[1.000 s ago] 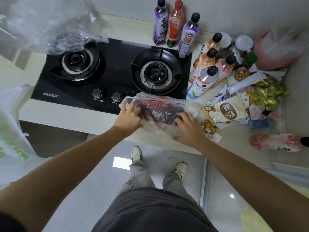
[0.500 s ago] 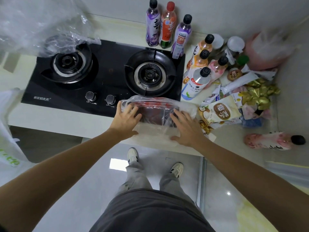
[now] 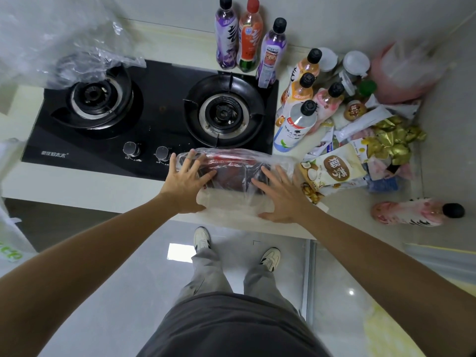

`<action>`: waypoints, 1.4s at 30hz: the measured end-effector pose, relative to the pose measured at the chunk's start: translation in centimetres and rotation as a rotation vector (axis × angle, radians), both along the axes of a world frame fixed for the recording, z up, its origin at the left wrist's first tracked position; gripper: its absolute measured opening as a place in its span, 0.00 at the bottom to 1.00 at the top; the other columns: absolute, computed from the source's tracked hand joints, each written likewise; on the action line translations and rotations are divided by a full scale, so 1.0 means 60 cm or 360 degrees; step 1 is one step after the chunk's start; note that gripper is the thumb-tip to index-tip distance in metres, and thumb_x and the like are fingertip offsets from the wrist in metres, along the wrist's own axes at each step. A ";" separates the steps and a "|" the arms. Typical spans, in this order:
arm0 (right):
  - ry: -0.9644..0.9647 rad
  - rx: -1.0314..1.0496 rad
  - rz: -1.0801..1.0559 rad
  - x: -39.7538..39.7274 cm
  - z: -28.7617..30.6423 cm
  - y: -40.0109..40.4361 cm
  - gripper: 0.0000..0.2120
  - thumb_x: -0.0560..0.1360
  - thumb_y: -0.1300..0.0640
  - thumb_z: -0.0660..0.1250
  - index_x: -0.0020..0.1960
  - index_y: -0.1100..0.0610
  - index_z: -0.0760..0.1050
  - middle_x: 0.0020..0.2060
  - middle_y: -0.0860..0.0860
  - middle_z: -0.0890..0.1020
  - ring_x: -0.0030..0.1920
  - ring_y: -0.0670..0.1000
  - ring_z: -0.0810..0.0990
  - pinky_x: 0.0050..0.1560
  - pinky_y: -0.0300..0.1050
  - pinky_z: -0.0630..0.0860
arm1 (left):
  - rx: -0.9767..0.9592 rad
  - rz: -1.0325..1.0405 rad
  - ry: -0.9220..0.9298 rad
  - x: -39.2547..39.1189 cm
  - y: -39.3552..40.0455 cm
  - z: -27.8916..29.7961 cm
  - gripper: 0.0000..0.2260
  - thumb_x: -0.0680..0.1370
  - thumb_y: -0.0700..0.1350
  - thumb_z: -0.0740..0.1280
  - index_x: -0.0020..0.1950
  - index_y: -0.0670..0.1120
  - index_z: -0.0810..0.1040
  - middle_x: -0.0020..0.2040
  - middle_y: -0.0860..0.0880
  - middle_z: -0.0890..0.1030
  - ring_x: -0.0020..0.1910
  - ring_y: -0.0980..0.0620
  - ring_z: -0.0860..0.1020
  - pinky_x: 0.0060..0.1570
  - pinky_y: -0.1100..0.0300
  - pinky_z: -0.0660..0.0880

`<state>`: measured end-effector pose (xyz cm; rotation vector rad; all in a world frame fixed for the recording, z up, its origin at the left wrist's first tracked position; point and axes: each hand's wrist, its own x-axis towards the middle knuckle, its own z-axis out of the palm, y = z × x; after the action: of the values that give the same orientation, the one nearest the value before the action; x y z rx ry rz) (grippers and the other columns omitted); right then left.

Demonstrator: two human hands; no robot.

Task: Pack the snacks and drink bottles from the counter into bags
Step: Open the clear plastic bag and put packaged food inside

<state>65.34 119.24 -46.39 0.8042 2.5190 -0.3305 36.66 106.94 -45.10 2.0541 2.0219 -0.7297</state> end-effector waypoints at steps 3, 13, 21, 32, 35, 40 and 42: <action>0.0110 0.0023 -0.0014 0.004 0.002 0.002 0.39 0.77 0.27 0.57 0.83 0.42 0.56 0.85 0.52 0.47 0.84 0.62 0.45 0.77 0.71 0.34 | -0.0061 0.0051 0.0051 0.005 0.001 -0.001 0.51 0.67 0.79 0.63 0.83 0.59 0.47 0.83 0.41 0.41 0.81 0.35 0.37 0.73 0.25 0.45; 0.0634 0.0578 0.0093 -0.002 0.004 0.005 0.29 0.74 0.39 0.73 0.69 0.53 0.76 0.74 0.57 0.72 0.75 0.59 0.68 0.79 0.68 0.52 | -0.0068 0.0080 0.0073 -0.002 0.004 0.004 0.51 0.68 0.77 0.64 0.83 0.57 0.49 0.83 0.41 0.44 0.81 0.34 0.38 0.74 0.26 0.45; 0.0219 0.0358 -0.0093 0.008 -0.023 0.001 0.50 0.73 0.20 0.54 0.85 0.48 0.50 0.85 0.55 0.49 0.84 0.61 0.46 0.81 0.66 0.42 | -0.0097 0.0087 0.0046 -0.006 0.000 0.004 0.52 0.68 0.77 0.65 0.83 0.57 0.46 0.82 0.41 0.47 0.81 0.33 0.41 0.75 0.26 0.46; 0.0624 0.0382 -0.0228 0.022 0.015 -0.016 0.33 0.84 0.35 0.51 0.84 0.49 0.57 0.84 0.53 0.55 0.84 0.57 0.49 0.81 0.66 0.48 | 0.0238 -0.0001 -0.0140 -0.009 0.004 0.059 0.41 0.72 0.77 0.59 0.78 0.54 0.66 0.78 0.42 0.64 0.81 0.34 0.52 0.73 0.25 0.46; 0.0750 0.0351 -0.0415 0.037 0.032 -0.030 0.30 0.84 0.39 0.54 0.83 0.50 0.60 0.83 0.53 0.59 0.83 0.57 0.52 0.81 0.64 0.49 | 0.0453 -0.0064 -0.0213 -0.005 0.006 0.081 0.35 0.76 0.73 0.55 0.73 0.51 0.73 0.74 0.41 0.70 0.79 0.37 0.60 0.73 0.28 0.52; 0.0801 0.0329 -0.0759 0.109 0.046 -0.060 0.28 0.78 0.49 0.64 0.76 0.55 0.68 0.77 0.55 0.68 0.77 0.59 0.64 0.77 0.61 0.61 | 0.0674 -0.0173 -0.0461 0.063 0.017 0.113 0.25 0.79 0.62 0.58 0.64 0.45 0.75 0.64 0.40 0.74 0.63 0.38 0.72 0.61 0.40 0.72; 0.0738 0.0275 -0.0944 0.151 0.043 -0.071 0.27 0.77 0.50 0.66 0.75 0.55 0.68 0.75 0.55 0.69 0.75 0.59 0.66 0.73 0.59 0.67 | 0.0651 -0.0247 -0.0585 0.115 0.020 0.114 0.24 0.78 0.59 0.60 0.69 0.46 0.75 0.64 0.42 0.74 0.61 0.39 0.73 0.57 0.43 0.74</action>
<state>74.41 114.98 -43.81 1.7182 2.6904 -0.5475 43.55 108.11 -38.25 2.3624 1.9280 0.0627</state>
